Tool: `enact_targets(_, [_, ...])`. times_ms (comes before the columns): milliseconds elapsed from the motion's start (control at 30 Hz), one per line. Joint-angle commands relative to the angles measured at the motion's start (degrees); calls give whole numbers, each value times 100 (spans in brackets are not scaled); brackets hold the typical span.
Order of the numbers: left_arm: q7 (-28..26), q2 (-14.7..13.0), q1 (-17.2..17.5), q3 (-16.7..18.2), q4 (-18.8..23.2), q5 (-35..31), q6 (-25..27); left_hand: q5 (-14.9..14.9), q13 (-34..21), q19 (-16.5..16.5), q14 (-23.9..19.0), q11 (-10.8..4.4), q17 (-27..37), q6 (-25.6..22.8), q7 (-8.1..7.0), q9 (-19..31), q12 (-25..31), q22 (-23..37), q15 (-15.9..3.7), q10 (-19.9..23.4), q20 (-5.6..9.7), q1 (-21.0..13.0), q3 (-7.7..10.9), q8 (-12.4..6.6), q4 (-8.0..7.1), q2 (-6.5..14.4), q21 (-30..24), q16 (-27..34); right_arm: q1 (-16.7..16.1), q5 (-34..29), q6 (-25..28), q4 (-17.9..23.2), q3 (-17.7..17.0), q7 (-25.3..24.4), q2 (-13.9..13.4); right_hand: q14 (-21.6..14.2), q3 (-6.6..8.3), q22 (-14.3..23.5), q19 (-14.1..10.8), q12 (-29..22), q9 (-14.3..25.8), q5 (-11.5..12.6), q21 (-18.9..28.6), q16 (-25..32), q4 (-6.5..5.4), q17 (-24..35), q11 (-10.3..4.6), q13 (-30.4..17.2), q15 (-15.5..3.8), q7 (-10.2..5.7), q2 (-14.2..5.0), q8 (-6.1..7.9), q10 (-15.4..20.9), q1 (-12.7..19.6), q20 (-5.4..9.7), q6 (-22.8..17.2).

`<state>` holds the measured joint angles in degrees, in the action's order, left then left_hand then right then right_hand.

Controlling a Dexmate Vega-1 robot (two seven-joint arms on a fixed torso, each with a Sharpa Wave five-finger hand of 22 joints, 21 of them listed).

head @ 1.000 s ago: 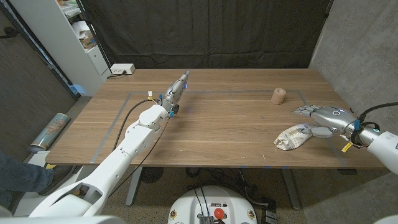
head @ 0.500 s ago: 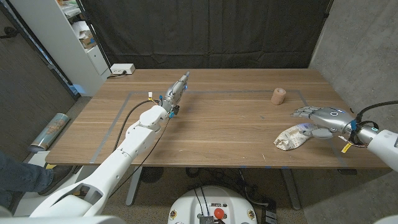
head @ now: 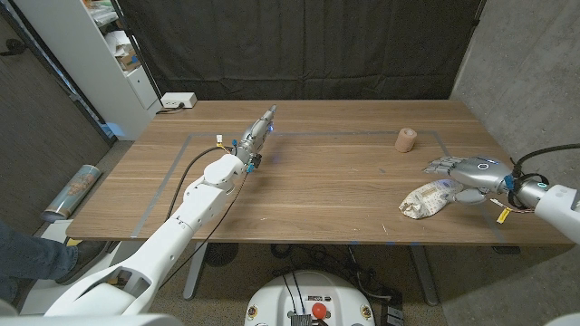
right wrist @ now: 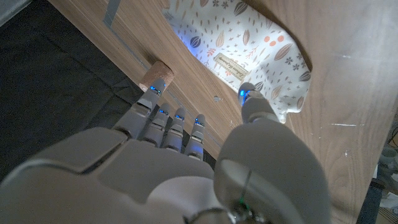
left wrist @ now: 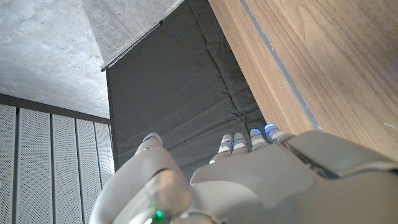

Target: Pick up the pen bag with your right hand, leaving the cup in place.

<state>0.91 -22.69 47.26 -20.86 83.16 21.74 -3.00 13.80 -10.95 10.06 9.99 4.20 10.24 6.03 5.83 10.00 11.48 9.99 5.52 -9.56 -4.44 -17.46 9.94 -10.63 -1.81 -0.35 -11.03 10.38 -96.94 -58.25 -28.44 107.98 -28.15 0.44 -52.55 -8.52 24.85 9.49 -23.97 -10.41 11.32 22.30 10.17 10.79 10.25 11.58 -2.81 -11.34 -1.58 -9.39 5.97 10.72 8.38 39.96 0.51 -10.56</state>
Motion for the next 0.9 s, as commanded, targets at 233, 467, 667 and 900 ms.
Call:
enact_targets(233, [35, 38, -37, 0, -95, 3, -5, -18, -13, 313, 341, -19, 28, -3, -18, 29, 49, 32, -11, -65, -24, 1, -16, -14, 9, 45, -17, 37, -38, -425, 199, 72, 62, 144, -122, 195, 34, 13, 131, 15, 16, -4, -10, -38, -34, 24, -9, -10, 115, 34, 104, -18, -210, 139, -68, 187])
enact_targets(467, [47, 43, -75, -9, -117, -19, -2, -19, -13, 314, 345, -13, 28, -4, -17, 29, 52, 32, -13, -60, -19, 4, -21, -14, 10, 50, -18, 37, -46, -513, 318, 80, 199, 161, -160, 340, 6, 18, 250, 18, 18, 4, -19, -51, -63, 33, -6, -11, 143, 40, 178, -9, -347, 145, -113, 255])
enact_targets(667, [84, 54, -115, -30, -148, -27, 10, -20, -14, 310, 345, -24, 29, 1, -21, 29, 52, 32, -8, -61, -26, 6, -26, -13, 10, 53, -21, 38, -13, -597, 518, 118, 388, 176, -219, 546, -16, 30, 467, 15, 20, 33, -12, -35, -106, 51, 122, -14, 219, 23, 227, -31, -612, 173, -342, 491])
enact_targets(900, [97, 49, -127, -27, -159, -36, 14, -21, -14, 314, 356, -24, 29, 3, -35, 29, 48, 33, -6, -71, -27, 8, -30, -13, 11, 56, -20, 35, 108, -563, 757, 93, 645, 237, -348, 611, -12, 34, 494, 10, 19, 53, 27, -1, -127, 58, 205, -14, 427, -40, 222, -10, -818, 216, -528, 579])
